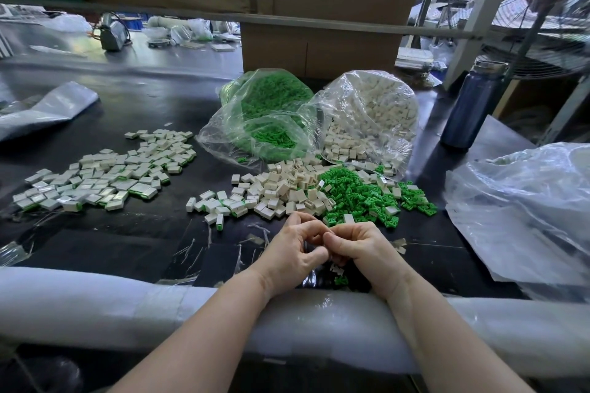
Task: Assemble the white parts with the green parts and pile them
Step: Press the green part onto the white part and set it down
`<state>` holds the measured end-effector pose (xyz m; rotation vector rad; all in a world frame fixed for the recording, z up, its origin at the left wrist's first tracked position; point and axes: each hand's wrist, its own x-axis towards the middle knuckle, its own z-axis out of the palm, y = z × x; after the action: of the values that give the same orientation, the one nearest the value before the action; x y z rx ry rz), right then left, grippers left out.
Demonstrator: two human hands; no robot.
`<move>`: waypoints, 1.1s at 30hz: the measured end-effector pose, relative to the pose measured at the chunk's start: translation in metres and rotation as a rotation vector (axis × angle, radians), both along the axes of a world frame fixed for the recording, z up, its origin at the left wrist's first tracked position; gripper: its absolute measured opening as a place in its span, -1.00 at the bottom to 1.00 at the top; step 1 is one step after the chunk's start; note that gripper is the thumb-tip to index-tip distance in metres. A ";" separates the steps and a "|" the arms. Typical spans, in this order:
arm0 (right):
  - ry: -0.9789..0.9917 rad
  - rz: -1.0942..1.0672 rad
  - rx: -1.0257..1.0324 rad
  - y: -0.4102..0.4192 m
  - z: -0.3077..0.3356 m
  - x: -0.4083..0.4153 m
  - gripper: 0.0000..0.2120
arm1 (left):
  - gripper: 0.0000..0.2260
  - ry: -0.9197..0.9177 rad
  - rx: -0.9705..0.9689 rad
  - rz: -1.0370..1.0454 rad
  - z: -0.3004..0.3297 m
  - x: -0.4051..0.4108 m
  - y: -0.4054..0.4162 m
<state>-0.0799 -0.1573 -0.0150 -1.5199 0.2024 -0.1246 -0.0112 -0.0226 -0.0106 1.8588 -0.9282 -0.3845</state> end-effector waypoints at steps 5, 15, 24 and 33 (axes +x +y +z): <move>0.000 0.000 0.014 -0.001 0.000 0.000 -0.86 | -0.84 -0.002 0.010 -0.007 -0.001 0.001 -0.001; -0.014 -0.003 -0.003 0.000 0.001 0.000 -0.85 | -0.83 -0.021 0.009 -0.004 -0.003 0.001 -0.002; -0.025 0.017 -0.016 0.000 0.002 -0.001 -0.82 | -0.79 0.007 -0.020 -0.017 -0.002 0.001 -0.001; -0.023 -0.006 -0.043 -0.001 0.001 -0.001 -0.86 | -0.86 0.003 -0.002 -0.016 -0.001 -0.001 -0.001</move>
<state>-0.0806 -0.1582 -0.0141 -1.5605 0.1868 -0.1519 -0.0119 -0.0237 -0.0116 1.8499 -0.9422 -0.3959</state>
